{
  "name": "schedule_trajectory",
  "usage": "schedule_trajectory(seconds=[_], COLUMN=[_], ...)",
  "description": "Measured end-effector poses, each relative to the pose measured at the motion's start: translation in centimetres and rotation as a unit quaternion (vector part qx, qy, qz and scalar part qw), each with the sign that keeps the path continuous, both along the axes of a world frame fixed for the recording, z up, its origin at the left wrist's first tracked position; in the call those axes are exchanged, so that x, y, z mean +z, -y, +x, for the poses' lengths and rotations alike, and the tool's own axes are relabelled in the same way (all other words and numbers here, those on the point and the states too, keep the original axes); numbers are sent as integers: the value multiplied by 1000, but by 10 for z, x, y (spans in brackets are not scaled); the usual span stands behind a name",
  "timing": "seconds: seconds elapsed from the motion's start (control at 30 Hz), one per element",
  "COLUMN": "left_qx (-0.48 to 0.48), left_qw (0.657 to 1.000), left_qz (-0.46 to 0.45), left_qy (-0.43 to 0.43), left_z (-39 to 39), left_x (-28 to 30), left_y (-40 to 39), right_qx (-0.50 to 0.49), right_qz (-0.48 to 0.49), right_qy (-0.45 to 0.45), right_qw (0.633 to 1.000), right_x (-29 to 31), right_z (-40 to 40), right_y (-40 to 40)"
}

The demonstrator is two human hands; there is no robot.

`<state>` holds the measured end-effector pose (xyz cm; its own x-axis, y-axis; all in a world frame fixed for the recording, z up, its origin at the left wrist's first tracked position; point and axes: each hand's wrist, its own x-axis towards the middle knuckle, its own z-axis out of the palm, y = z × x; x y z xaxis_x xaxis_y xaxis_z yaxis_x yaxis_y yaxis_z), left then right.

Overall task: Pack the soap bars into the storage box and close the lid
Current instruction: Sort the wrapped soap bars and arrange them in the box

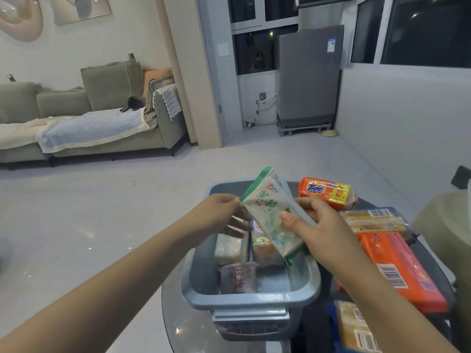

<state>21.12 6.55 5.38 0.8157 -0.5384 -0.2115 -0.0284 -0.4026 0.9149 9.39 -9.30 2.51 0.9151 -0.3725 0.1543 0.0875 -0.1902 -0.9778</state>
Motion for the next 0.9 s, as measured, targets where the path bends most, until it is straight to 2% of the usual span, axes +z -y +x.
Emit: schedule_trajectory(seconds=[0.1, 0.17, 0.3, 0.5, 0.67, 0.8, 0.9], left_qx=[-4, -17, -81, -131, -168, -182, -199], left_qw=[973, 963, 984, 983, 984, 983, 972], left_qz=[-196, -232, -153, -127, -65, 25, 122], left_qy=[-121, -139, -48, -29, 9, 17, 17], left_z=[-3, -1, 5, 13, 18, 25, 29], left_x=[3, 5, 3, 5, 8, 17, 10], left_y=[2, 1, -4, -12, -16, -16, -12], right_qx=[5, 8, 24, 37, 25, -35, -39], right_qz=[17, 1, -29, -71, -164, -273, -306], right_qy=[-12, -13, -8, -20, -37, -45, -22], right_qw=[1000, 1000, 999, 997, 985, 960, 951], right_x=[3, 4, 4, 4, 3, -3, -12], right_z=[0, 1, 1, 1, 0, -1, 1], right_y=[-3, -6, -7, -8, -15, -15, -12])
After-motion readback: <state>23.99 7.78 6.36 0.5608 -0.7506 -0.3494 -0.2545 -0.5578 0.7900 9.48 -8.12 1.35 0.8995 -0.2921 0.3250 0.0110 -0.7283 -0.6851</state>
